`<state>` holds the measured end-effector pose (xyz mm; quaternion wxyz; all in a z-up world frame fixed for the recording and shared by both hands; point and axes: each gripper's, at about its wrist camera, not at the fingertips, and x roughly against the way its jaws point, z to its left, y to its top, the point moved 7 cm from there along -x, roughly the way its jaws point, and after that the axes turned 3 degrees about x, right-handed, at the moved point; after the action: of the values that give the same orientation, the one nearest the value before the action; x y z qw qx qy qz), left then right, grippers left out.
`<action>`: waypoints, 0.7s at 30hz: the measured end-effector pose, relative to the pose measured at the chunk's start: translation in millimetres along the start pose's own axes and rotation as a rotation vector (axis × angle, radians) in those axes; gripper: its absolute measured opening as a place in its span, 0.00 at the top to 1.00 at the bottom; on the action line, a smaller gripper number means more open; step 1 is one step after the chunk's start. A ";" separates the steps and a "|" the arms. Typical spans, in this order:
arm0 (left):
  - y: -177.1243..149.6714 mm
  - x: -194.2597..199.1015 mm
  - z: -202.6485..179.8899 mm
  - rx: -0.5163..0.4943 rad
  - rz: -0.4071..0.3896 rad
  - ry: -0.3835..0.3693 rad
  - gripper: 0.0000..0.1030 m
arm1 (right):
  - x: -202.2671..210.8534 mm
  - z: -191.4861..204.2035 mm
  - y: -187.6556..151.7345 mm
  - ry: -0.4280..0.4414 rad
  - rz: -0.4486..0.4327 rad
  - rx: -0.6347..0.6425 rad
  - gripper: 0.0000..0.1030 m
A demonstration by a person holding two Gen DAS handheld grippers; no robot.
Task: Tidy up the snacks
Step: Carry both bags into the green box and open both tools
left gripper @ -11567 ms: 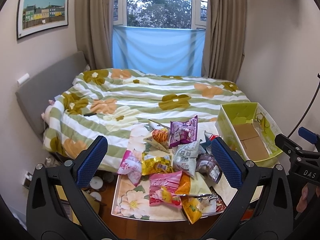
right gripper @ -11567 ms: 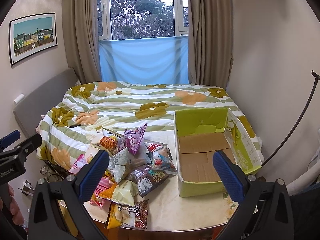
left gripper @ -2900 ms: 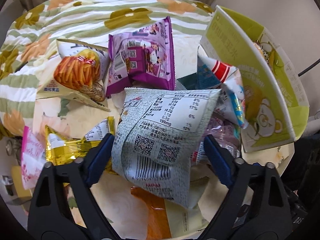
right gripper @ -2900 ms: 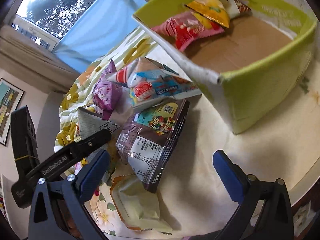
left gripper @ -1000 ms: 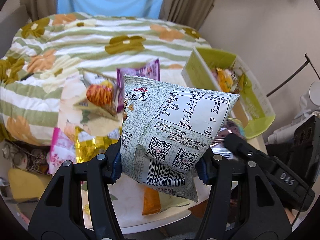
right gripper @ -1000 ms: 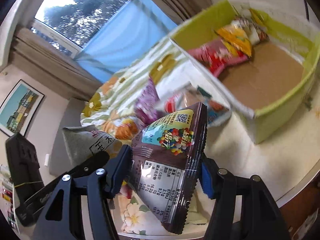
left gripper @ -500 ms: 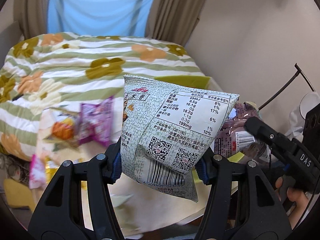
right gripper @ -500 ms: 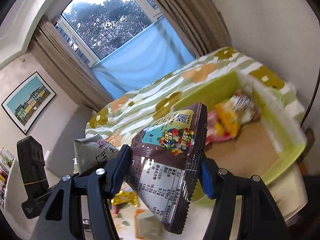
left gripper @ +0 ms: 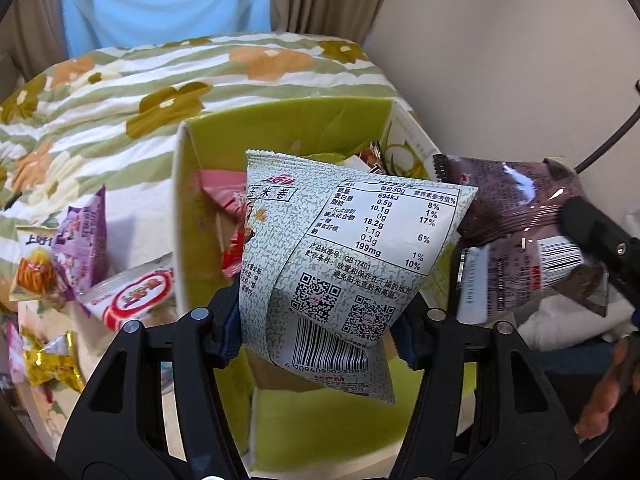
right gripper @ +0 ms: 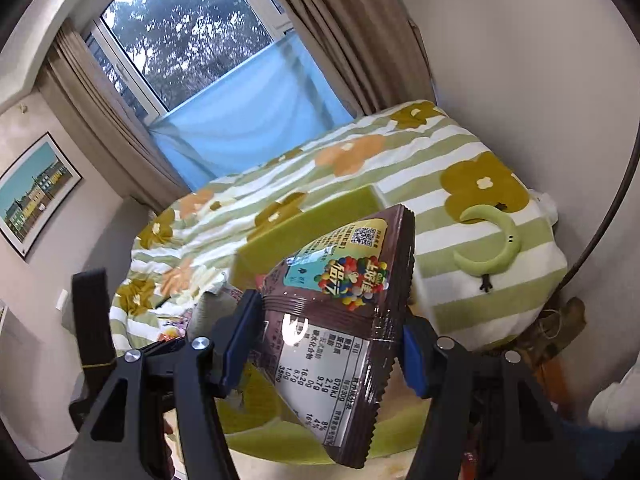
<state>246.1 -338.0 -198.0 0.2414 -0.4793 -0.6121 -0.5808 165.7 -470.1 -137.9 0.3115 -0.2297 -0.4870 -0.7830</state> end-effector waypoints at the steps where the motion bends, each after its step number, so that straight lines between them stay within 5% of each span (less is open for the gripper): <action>1: -0.8 -4.0 -1.8 -0.006 0.006 0.026 0.18 | -1.5 -4.1 0.7 -0.003 0.006 0.006 0.43; 2: -1.9 -4.7 -1.7 -0.005 0.005 0.056 0.01 | -3.1 -7.3 1.3 -0.008 0.012 0.012 0.43; 21: -18.1 27.3 39.9 0.041 0.012 0.031 0.01 | -56.3 11.3 -6.6 0.014 0.154 0.139 0.43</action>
<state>229.2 -289.6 -191.6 0.2640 -0.4687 -0.6173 -0.5741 201.1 -442.8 -174.6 0.3893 -0.2388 -0.5189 -0.7226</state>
